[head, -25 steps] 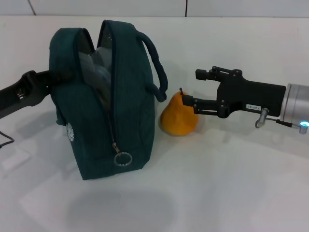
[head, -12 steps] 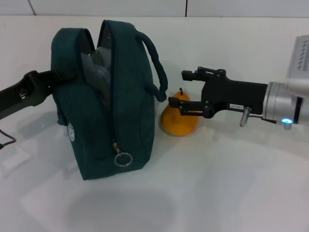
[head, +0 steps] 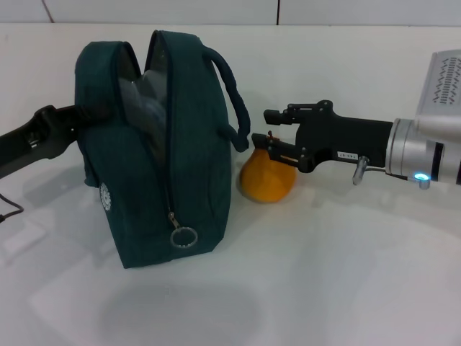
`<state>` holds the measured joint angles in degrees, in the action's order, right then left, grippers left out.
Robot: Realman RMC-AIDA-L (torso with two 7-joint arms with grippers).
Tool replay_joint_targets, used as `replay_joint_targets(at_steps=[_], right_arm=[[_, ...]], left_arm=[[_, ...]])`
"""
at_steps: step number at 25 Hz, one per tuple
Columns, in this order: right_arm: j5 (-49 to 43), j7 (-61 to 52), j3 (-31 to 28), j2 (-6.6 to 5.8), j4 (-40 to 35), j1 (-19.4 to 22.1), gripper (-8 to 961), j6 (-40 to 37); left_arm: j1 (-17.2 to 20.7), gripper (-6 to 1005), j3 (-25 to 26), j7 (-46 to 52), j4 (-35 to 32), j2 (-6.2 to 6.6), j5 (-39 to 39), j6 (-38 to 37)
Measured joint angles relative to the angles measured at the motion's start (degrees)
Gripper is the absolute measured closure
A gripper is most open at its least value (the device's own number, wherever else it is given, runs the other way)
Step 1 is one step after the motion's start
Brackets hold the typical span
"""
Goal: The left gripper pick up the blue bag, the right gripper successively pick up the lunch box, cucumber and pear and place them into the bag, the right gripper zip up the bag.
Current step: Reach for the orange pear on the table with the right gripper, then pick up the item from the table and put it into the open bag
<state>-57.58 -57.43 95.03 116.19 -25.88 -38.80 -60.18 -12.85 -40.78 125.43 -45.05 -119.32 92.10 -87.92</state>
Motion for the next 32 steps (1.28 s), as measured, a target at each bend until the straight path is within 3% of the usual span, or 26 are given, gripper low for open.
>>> replay_joint_targets(at_steps=[4, 9, 15, 21, 28, 32], right_arm=[[0.07, 0.72, -0.17, 0.00, -0.05, -0.04, 443, 0.14], [0.10, 0.89, -0.17, 0.00, -0.05, -0.05, 683, 0.24], [0.49, 0.94, -0.19, 0.00, -0.05, -0.03, 899, 0.24], [0.79, 0.60, -1.38, -0.42, -3.45, 1.80, 927, -0.84], [0.50, -1.35, -2.06, -1.18, -14.63, 7.06, 927, -2.22], [0.88, -1.58, -6.14, -0.84, -18.85, 9.09, 927, -7.16]], left_arm=[[-0.11, 953, 0.00, -0.05, 0.00, 0.02, -0.10, 0.11], [-0.47, 953, 0.00, -0.07, 0.00, 0.05, -0.12, 0.34], [-0.63, 953, 0.00, -0.09, -0.02, 0.05, -0.16, 0.39], [-0.68, 953, 0.00, -0.09, -0.05, -0.01, -0.18, -0.03], [-0.69, 953, 0.00, -0.08, -0.05, 0.06, -0.39, -1.70], [-0.80, 953, 0.00, -0.09, -0.06, 0.05, -1.71, -4.29]])
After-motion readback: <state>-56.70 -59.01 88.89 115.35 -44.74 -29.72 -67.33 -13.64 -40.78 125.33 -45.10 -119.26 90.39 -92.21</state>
